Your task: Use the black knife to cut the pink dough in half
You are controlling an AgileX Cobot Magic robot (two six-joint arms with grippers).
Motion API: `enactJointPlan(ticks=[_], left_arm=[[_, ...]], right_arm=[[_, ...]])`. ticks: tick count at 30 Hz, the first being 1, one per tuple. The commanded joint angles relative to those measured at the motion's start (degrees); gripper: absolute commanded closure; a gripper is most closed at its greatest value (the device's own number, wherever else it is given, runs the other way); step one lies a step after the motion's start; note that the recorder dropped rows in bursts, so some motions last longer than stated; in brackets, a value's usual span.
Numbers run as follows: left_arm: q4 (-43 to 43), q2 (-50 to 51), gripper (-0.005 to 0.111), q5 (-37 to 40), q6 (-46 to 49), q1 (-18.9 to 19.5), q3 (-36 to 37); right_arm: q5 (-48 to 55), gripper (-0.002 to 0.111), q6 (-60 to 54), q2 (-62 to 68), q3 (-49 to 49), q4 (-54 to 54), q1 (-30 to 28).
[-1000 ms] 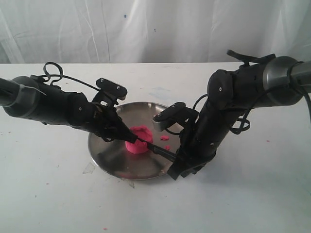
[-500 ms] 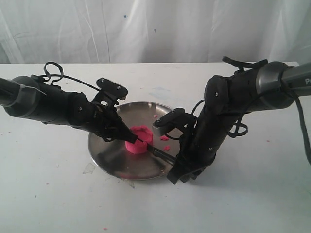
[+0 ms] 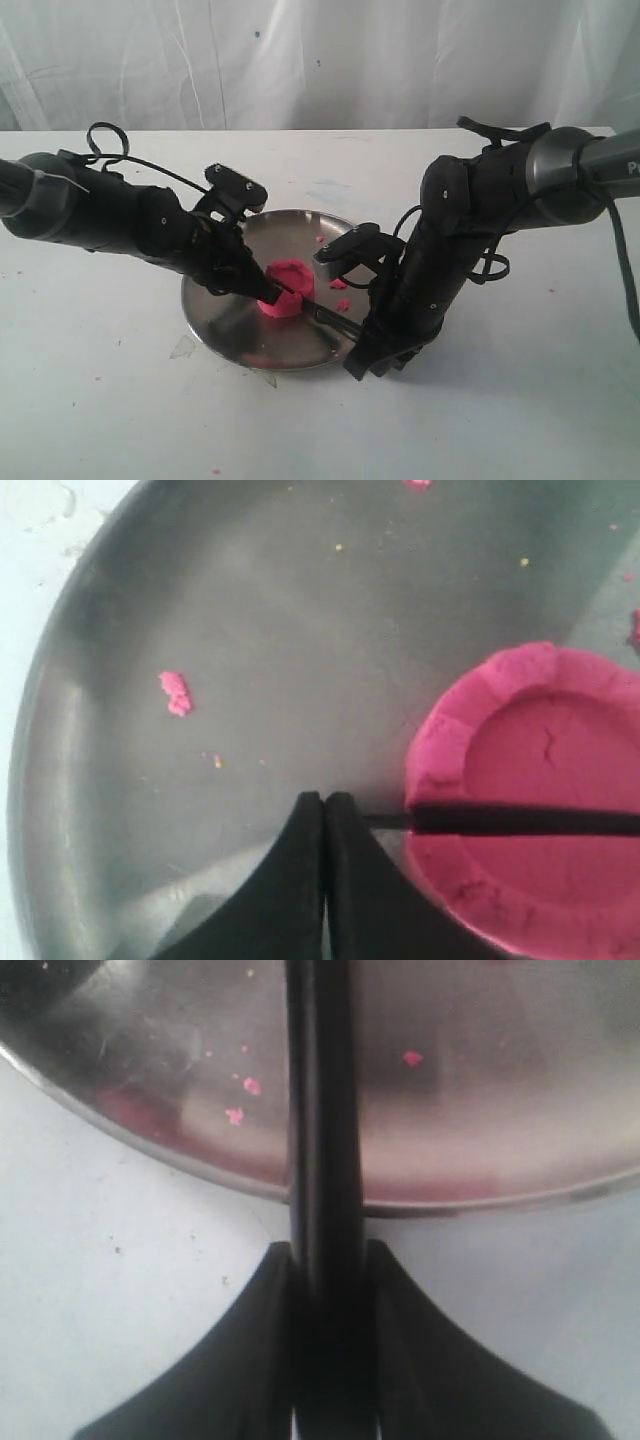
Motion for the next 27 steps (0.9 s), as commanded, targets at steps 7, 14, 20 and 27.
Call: enactJointPlan(ticks=[7, 14, 20, 27], left_arm=[[-0.2, -4.4, 0.107, 1.0, 1.1, -0.3, 0.5], [-0.2, -2.2, 0.107, 0.6, 1.1, -0.3, 0.5], [-0.2, -2.0, 0.107, -0.7, 1.1, -0.3, 0.5], [-0.2, -0.5, 0.107, -2.6, 1.2, -0.3, 0.5]], right_arm=[[0.3, 0.108, -0.2, -0.3, -0.2, 0.5, -0.1], [0.3, 0.108, -0.2, -0.3, -0.2, 0.5, -0.1], [0.6, 0.108, -0.2, -0.3, -0.2, 0.5, -0.1], [0.6, 0.108, -0.2, -0.3, -0.2, 0.5, -0.1]])
